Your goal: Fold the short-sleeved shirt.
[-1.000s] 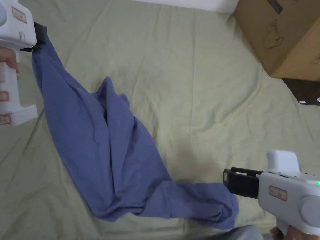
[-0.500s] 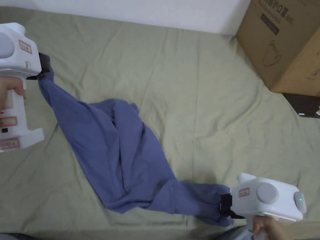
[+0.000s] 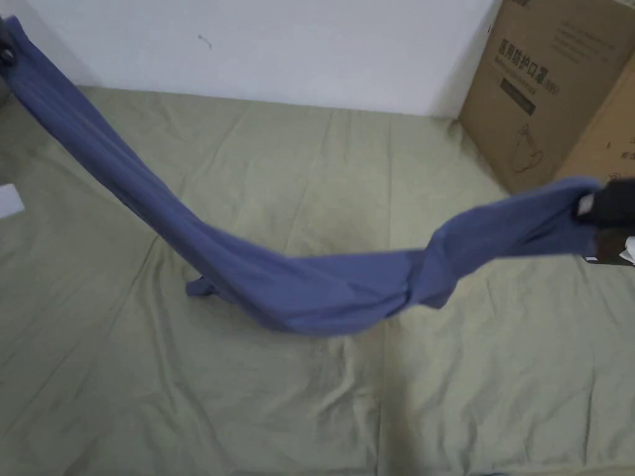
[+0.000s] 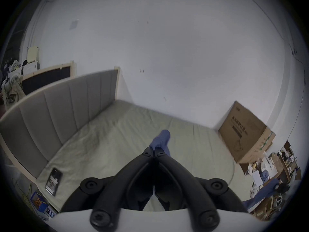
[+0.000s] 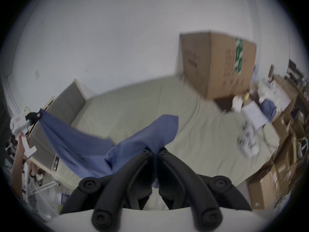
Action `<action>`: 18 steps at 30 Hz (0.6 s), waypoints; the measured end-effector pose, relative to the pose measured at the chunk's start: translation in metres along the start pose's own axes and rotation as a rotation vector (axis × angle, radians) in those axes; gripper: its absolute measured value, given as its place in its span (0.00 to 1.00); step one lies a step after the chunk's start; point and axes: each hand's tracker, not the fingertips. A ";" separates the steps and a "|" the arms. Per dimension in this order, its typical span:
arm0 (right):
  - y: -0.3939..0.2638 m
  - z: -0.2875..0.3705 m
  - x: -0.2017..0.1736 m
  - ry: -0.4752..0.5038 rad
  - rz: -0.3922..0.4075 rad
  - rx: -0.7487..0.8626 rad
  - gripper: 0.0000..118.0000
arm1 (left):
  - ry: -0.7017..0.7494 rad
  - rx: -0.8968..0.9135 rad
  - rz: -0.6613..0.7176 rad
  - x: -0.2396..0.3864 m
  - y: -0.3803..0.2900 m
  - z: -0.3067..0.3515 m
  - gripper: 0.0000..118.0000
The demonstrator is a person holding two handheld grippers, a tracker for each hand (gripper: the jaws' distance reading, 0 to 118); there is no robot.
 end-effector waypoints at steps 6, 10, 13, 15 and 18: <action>0.087 0.055 0.018 -0.080 -0.052 0.171 0.03 | 0.033 0.134 0.072 -0.031 0.055 0.047 0.00; 0.130 0.090 0.021 0.000 -0.140 0.261 0.03 | 0.054 0.209 0.115 -0.042 0.086 0.076 0.00; 0.156 0.109 0.011 0.011 -0.146 0.320 0.03 | 0.077 0.264 0.107 -0.042 0.108 0.093 0.00; 0.171 0.117 0.000 -0.015 -0.108 0.345 0.03 | 0.105 0.290 0.072 -0.039 0.121 0.102 0.00; 0.196 0.122 -0.020 -0.048 -0.051 0.388 0.03 | 0.122 0.310 0.066 -0.033 0.137 0.108 0.00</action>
